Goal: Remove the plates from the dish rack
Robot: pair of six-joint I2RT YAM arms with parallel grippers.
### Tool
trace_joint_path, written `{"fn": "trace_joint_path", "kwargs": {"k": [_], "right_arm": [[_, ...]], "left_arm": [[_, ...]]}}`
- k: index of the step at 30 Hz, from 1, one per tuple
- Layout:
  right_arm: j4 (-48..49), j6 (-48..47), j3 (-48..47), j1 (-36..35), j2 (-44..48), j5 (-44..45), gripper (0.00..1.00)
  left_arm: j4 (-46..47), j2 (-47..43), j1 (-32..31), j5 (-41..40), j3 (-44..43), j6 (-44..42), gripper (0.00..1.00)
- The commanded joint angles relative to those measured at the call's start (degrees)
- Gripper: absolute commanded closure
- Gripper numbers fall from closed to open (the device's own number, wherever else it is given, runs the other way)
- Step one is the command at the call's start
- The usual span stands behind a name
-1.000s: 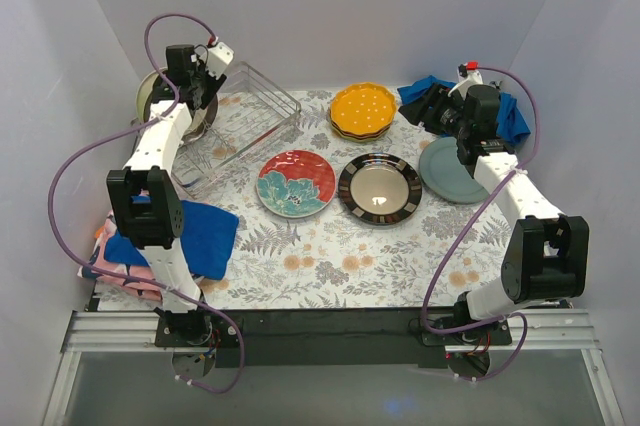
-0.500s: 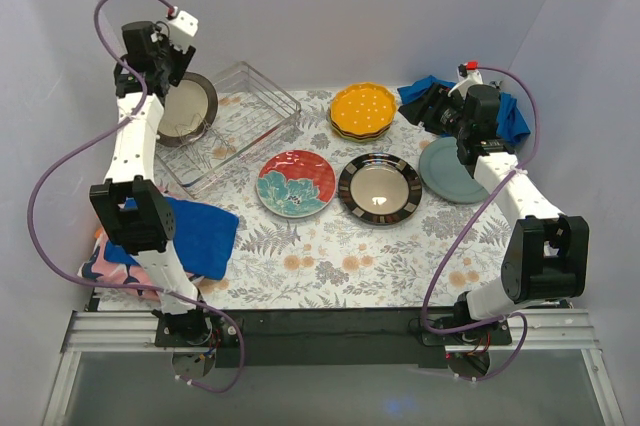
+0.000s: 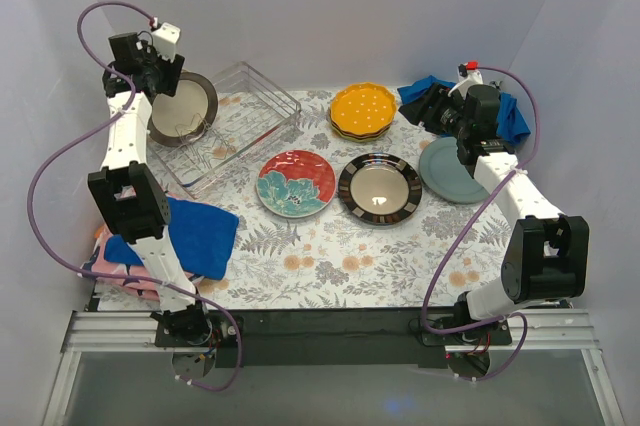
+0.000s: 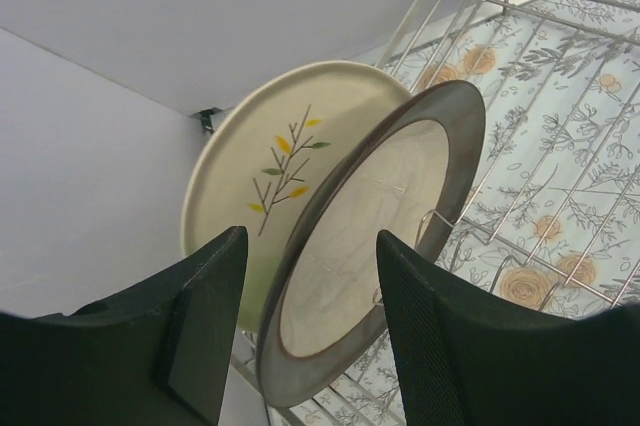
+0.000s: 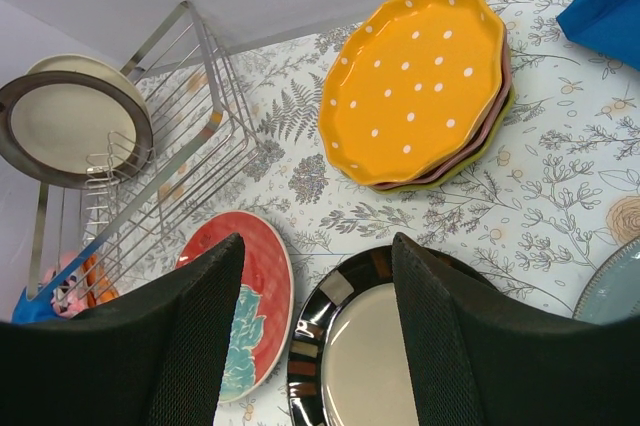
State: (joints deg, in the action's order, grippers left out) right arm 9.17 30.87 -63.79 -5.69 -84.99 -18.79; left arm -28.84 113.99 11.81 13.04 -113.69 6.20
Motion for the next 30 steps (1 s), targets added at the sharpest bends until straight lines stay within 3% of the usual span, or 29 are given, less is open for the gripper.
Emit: {"fn": "trace_joint_path", "kwargs": {"k": [1,11,16,30], "right_arm": [[2.7,-1.2,-0.2,0.2,0.3,-0.1,0.34],[2.8,-1.3,-0.5,0.2,-0.3,0.2,0.34],[2.7,-1.2,-0.4,0.2,-0.2,-0.1,0.34],[3.1,-1.0,0.2,0.2,-0.7,-0.4,0.35]], "left_arm": [[0.8,0.0,0.2,2.2,1.2,-0.6,0.47],[0.4,2.3,0.1,0.9,0.9,-2.0,0.52],[0.5,1.4,-2.7,-6.3,4.1,-5.9,0.57],[2.8,-2.0,-6.8,-11.2,7.8,-9.5,0.69]]}}
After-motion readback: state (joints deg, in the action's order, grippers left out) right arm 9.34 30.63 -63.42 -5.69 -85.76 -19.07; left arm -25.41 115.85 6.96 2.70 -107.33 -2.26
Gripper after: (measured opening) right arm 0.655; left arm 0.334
